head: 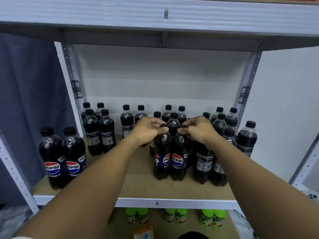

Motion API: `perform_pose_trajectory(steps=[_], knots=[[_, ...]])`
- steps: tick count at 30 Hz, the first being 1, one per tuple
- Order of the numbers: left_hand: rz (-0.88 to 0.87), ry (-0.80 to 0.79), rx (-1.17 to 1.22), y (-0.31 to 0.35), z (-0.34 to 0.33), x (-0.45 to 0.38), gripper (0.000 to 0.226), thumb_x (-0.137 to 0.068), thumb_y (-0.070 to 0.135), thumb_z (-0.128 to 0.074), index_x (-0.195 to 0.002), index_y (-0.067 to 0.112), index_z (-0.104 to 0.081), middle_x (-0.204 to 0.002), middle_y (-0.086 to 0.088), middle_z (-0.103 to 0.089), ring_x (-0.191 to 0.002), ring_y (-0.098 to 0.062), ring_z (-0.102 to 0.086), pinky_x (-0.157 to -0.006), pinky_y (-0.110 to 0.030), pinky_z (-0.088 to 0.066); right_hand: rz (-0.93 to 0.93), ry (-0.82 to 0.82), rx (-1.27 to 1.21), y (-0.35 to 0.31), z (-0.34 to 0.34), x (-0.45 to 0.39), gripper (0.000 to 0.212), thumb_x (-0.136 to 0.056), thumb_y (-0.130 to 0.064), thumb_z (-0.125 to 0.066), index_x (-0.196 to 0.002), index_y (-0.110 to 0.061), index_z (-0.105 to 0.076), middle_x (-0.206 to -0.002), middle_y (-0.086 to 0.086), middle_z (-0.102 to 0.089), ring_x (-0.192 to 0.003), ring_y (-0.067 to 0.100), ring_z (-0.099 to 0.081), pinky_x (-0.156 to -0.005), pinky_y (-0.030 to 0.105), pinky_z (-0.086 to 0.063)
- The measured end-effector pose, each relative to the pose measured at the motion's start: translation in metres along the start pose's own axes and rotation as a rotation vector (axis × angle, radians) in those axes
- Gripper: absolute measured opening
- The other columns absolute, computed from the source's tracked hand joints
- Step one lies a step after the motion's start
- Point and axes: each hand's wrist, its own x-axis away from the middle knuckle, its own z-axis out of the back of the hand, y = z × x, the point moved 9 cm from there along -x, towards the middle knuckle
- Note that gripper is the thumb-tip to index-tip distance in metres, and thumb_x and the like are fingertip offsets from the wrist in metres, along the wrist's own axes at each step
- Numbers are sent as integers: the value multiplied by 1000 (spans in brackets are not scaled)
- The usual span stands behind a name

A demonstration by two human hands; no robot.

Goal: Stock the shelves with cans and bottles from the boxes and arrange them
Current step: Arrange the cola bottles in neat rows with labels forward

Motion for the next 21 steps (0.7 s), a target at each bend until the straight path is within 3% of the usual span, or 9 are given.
perform_pose_trajectory(steps=[3,6,8,13,17,21], knots=[[-13,-12,19,-2,0,-1,40,-81,33,-87,-117,23,-74,-116,4,-72,-107,-2,-64,-86,-10,-47,10,1,29,-3,0,-1,38,-71,-37,-90,-98,-18,-71,-94,0,-72,-89,17,-70,-88,36,-59],[-16,131,42,-1,4,1,40,-67,34,-96,-97,19,-73,-91,5,-74,-80,4,-68,-70,-6,-50,25,58,102,-6,3,2,45,-68,-47,-90,-92,-16,-68,-87,1,-69,-80,18,-67,-74,30,-55],[-19,150,45,-2,3,-1,30,-70,30,-95,-88,22,-72,-81,7,-72,-66,9,-66,-61,-3,-46,37,45,94,-2,1,2,39,-72,-44,-88,-91,-15,-70,-86,2,-70,-80,18,-67,-72,29,-53],[-21,-15,20,0,-1,0,28,-85,32,-83,-111,27,-75,-104,17,-69,-100,6,-61,-80,-8,-43,38,-57,-32,2,-3,1,29,-75,-35,-87,-96,-21,-73,-93,0,-75,-92,17,-71,-94,41,-57],[-34,-13,81,-5,-5,2,25,-81,34,-87,-102,35,-73,-107,12,-72,-105,1,-64,-87,-15,-47,67,-62,27,-1,-3,8,38,-73,-41,-88,-101,-21,-71,-94,-2,-73,-93,16,-70,-87,38,-60],[-51,7,60,-11,-9,3,19,-84,37,-84,-101,31,-78,-109,10,-76,-111,-2,-65,-97,-29,-52,59,-81,32,1,-7,14,29,-81,-39,-82,-96,-18,-69,-97,4,-71,-91,21,-70,-70,42,-64]])
